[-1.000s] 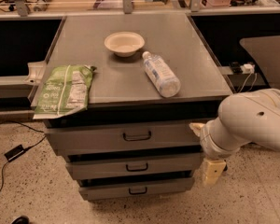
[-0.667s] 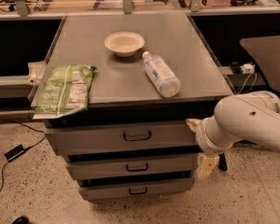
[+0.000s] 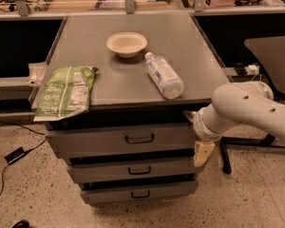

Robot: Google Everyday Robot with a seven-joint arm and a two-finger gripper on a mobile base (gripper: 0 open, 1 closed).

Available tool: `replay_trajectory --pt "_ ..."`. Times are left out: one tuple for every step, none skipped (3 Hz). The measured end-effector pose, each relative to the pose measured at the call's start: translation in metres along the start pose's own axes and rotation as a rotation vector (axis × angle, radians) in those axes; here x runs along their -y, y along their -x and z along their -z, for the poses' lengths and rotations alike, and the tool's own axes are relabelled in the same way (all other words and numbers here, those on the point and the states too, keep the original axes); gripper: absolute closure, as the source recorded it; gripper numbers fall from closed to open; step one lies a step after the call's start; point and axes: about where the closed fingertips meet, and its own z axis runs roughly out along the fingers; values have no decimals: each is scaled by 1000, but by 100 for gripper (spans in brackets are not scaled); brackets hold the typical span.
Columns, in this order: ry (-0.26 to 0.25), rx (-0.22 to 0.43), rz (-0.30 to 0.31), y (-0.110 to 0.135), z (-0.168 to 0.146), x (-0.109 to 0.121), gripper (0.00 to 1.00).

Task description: Open top drawer

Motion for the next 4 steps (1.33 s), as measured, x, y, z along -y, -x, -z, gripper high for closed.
replay_trajectory --pt "70 19 -16 1 -6 9 17" --pt "166 18 1 12 -1 -1 33" --pt "243 17 29 21 8 -21 35" --pt "306 9 20 23 18 -54 38"
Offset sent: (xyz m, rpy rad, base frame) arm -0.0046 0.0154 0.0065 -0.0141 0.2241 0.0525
